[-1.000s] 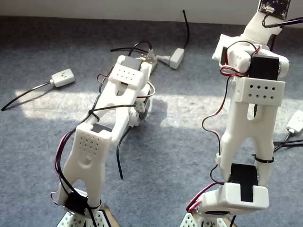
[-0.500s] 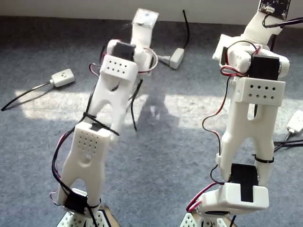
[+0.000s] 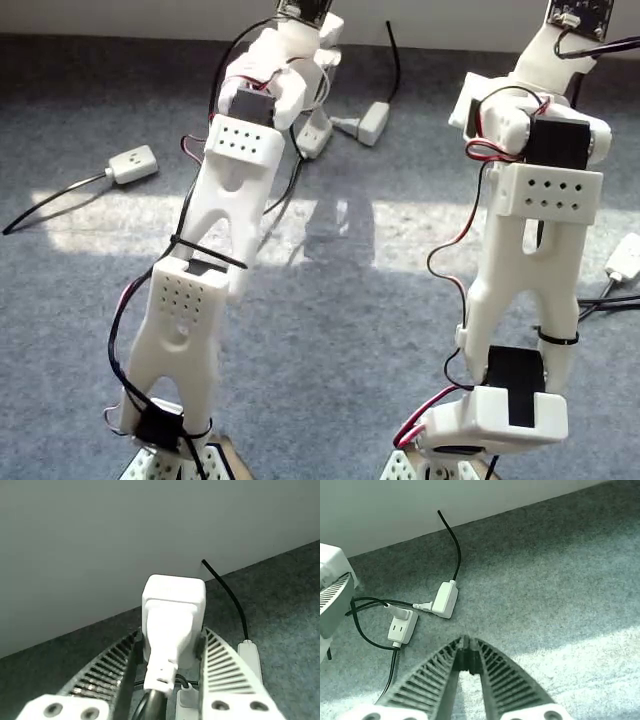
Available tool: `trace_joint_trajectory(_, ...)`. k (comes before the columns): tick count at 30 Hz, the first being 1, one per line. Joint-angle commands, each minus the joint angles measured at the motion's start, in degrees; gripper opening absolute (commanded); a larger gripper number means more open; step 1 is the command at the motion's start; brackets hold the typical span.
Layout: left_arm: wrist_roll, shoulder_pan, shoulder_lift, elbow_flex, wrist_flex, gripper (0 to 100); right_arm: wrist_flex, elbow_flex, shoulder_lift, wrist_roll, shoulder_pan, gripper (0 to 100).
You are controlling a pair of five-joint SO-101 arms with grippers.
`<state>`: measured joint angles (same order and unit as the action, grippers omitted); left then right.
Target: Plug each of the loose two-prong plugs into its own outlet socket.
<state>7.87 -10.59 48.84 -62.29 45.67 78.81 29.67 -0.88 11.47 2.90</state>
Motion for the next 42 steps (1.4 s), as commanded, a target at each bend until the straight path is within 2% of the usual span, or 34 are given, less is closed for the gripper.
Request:
trace_joint_trajectory(1,0.8,0.1,1.5,4.2,-7.0,3,-1.0,0.8,-2.8,-0.5,-0.1,0.6)
trace_joint_trajectory(6,4.2,1.3,10.2,4.3,-7.3,18,-0.7,0.8,-2.8,-0.6,-0.1,0.6)
trace_joint_trajectory(11,4.0,2.7,11.4,4.2,-7.5,18,-0.7,0.8,-2.8,-0.6,-0.2,0.6)
trace_joint_trajectory(15,4.0,3.3,10.9,-2.5,-6.8,18,-0.9,0.7,-2.8,-0.6,-0.4,0.6)
trace_joint_trajectory(21,4.0,2.9,10.8,-14.6,3.3,19,-1.0,0.7,-2.8,-0.6,-0.4,0.6)
trace_joint_trajectory(25,4.0,3.0,12.0,-18.0,7.8,25,-1.0,0.7,-2.8,-0.6,-0.2,0.6)
trace_joint_trajectory(27,4.2,3.6,12.1,-18.7,8.1,23,-1.0,0.7,-2.8,-0.6,-0.2,0.6)
trace_joint_trajectory(33,4.2,11.3,10.2,-25.4,8.6,20,-1.1,0.6,-2.8,-0.6,-0.3,0.6)
trace_joint_trajectory(37,4.9,17.1,8.3,-26.1,16.0,20,-1.1,0.6,-2.8,-0.6,-0.5,0.6)
trace_joint_trajectory(42,13.7,23.8,7.9,-26.1,23.9,20,-1.0,0.6,-2.8,-0.6,-0.6,0.6)
